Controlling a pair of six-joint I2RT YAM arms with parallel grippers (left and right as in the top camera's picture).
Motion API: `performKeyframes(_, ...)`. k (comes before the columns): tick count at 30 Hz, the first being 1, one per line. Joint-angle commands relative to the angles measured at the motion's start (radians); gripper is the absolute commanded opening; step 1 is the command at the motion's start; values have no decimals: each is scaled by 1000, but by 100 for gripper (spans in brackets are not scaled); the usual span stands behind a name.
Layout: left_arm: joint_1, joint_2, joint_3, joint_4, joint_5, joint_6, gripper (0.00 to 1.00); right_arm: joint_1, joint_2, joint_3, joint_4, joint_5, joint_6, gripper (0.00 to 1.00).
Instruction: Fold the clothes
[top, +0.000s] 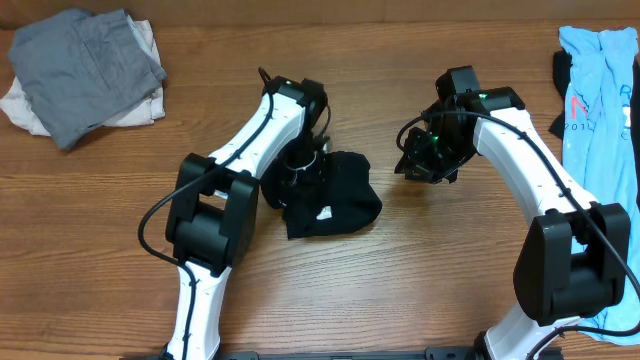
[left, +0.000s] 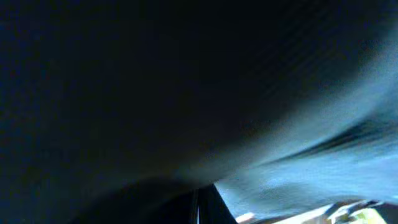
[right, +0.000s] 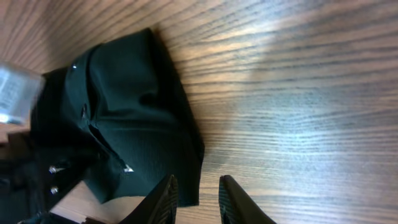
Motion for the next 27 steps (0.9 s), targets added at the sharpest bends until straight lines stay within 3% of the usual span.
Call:
performKeyframes(1,12,7,0,-69,-187,-23,4,4,-21,20,24,-20,-21,26)
performKeyframes(11,84,7,0,-167,-302,-14,4,4,-21,20,35,-34,-17,27)
performKeyframes(18,120,-20,10,-185,-254,-20,4,16,-21,19,114,-217,-22,26)
performKeyframes(27,140,-266,43,-119,-265,-48,7,153,-21,-87,315,-427,-29,19)
